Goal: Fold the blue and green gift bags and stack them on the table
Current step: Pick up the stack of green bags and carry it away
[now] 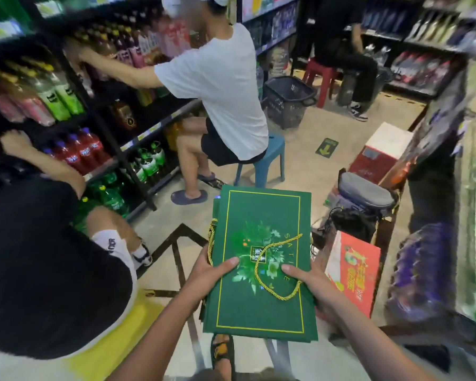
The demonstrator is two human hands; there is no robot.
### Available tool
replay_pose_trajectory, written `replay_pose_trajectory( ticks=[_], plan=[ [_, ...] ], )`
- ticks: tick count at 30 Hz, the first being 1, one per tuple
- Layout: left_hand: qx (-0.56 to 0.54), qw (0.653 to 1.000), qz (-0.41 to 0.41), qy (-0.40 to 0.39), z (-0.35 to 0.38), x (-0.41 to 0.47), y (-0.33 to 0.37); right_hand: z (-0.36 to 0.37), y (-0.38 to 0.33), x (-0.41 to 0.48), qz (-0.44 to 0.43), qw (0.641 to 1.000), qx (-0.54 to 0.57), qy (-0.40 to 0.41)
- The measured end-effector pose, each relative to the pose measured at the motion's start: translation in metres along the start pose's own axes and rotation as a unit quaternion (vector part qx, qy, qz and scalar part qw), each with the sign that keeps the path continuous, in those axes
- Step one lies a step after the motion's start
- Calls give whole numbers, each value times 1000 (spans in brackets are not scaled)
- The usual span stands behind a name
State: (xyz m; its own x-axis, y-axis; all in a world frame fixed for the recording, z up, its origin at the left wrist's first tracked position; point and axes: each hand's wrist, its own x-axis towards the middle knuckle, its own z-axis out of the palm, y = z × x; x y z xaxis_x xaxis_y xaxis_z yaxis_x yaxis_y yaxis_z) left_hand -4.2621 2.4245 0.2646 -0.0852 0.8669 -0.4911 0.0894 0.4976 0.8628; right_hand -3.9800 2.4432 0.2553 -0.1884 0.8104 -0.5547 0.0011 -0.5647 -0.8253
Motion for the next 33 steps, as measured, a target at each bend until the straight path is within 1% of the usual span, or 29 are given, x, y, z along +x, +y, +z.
replay_pose_trajectory(
  ticks=[2, 5, 7, 9, 12, 15, 19, 23, 27, 30, 33],
  plan=[
    [11, 1000, 7, -21, -2, 43, 30, -2, -15, 31, 3, 999, 22, 35],
    [47, 997, 8, -64, 0, 105, 71, -15, -37, 73, 13, 996, 23, 86],
    [66, 994, 6, -89, 6, 146, 94, -19, -57, 93, -2, 994, 56, 97],
    [81, 990, 12, -115, 16, 188, 114, -30, -76, 119, -5, 991, 56, 125],
    [90, 985, -2, -149, 44, 252, 142, -56, -92, 161, -10, 983, 98, 153],
    [114, 980, 8, -162, 79, 307, 168, -88, -110, 201, -1, 974, 114, 197],
    [137, 967, 17, -216, 119, 378, 205, -123, -149, 241, -18, 969, 150, 194],
    [181, 944, 29, -274, 156, 439, 240, -157, -178, 272, -22, 959, 177, 222],
    [246, 913, 51, -322, 204, 501, 274, -190, -196, 298, -26, 943, 205, 262],
    [296, 881, 68, -362, 243, 542, 297, -210, -201, 316, -23, 919, 240, 312],
    [326, 847, 87, -411, 291, 573, 323, -229, -206, 331, -10, 887, 271, 374]
  ],
)
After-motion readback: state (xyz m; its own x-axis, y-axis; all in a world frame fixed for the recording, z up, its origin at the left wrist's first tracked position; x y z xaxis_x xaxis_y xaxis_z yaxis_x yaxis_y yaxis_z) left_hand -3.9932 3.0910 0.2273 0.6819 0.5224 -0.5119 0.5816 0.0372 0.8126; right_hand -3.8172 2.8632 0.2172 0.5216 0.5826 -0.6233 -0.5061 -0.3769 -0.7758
